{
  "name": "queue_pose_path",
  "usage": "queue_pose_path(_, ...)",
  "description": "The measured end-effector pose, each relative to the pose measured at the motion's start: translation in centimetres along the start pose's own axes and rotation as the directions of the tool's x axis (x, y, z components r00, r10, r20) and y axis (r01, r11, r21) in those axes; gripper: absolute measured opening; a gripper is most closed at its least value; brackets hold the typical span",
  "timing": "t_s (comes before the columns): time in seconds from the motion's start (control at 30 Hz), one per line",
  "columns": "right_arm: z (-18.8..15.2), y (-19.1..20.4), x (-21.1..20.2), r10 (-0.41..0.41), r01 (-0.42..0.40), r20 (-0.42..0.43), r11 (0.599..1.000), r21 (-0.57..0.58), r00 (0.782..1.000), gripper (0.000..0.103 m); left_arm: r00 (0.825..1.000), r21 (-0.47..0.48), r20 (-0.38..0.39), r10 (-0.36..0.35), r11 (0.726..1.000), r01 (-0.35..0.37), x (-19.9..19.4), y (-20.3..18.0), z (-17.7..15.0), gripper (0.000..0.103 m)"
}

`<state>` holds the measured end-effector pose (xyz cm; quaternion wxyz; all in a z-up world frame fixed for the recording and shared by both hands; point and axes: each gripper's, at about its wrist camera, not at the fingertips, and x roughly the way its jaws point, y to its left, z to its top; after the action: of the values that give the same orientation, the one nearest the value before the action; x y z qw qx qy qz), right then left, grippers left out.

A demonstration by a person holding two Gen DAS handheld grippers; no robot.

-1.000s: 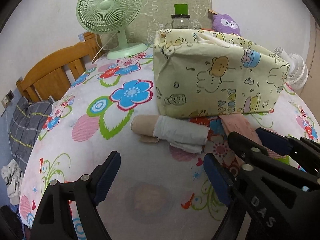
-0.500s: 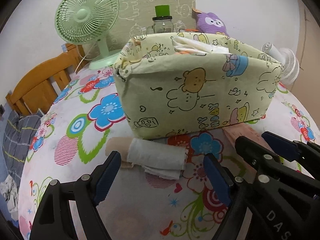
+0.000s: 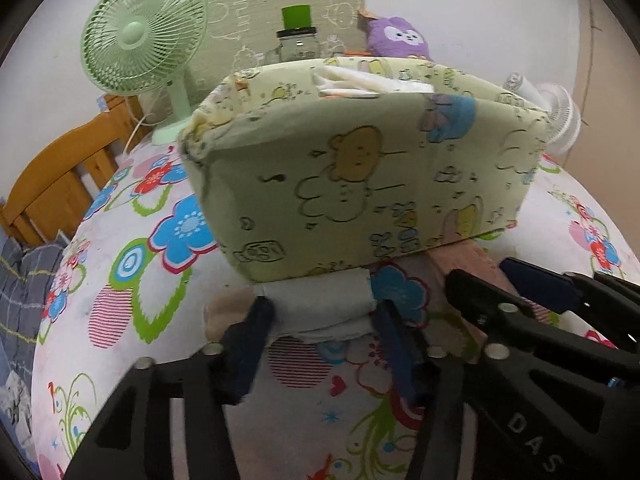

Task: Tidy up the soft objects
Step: 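Grasp the pink packet with the right tool while the left tool grasps the white rolled cloth, then lift and carry the rolled cloth and pink packet with both tools over the box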

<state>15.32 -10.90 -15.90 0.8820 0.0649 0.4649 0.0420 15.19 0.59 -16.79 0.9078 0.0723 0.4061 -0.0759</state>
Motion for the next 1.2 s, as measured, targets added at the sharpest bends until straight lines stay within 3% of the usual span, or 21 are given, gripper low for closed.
queue_pose_path(0.23, -0.1, -0.1, -0.1, 0.003, -0.003, -0.003, 1.0, -0.001, 1.0, 0.042, 1.0, 0.014, 0.004, 0.006, 1.0, -0.006, -0.3, -0.6, -0.2, 0.042)
queue_pose_path(0.53, -0.9, -0.5, -1.1, 0.021, -0.021, -0.007, 1.0, -0.012, 1.0, 0.042, 1.0, -0.027, -0.002, 0.017, 0.999, -0.017, -1.5, -1.4, -1.2, 0.042)
queue_pose_path(0.73, -1.3, -1.0, -2.0, 0.029, -0.03, -0.006, 0.999, -0.031, 1.0, 0.042, 1.0, -0.066, -0.002, -0.015, 0.998, 0.015, -2.5, -2.0, -1.6, 0.042)
queue_pose_path(1.2, -1.4, -2.5, -6.0, 0.043, -0.039, 0.062, 0.997, -0.06, 0.997, 0.042, 0.999, -0.11, 0.036, -0.028, 0.993, 0.032, -5.8, -4.1, -1.0, 0.042)
